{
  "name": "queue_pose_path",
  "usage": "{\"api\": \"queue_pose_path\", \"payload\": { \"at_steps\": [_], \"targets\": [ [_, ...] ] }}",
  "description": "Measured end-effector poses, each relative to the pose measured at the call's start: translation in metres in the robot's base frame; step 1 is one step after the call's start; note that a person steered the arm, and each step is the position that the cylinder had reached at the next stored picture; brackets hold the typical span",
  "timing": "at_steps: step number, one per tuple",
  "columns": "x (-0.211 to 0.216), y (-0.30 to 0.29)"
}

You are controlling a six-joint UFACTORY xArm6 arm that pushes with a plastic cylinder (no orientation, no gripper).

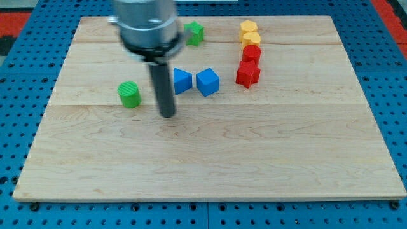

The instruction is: Move the cube bottom left to the green star

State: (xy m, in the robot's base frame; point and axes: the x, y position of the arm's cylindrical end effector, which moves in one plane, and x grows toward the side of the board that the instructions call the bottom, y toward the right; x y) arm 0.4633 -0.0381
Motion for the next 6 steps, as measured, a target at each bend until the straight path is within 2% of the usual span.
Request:
{"api": "queue_pose_path", "payload": {
  "at_steps": [1, 2, 3, 4, 5, 6],
  "targets": [
    [0.0, 0.073],
    [-0.012, 0.091],
    [-0.022, 0.075],
    [-0.029, 0.089],
    [-0.053, 0.075],
    [-0.096, 0.031]
  ]
}}
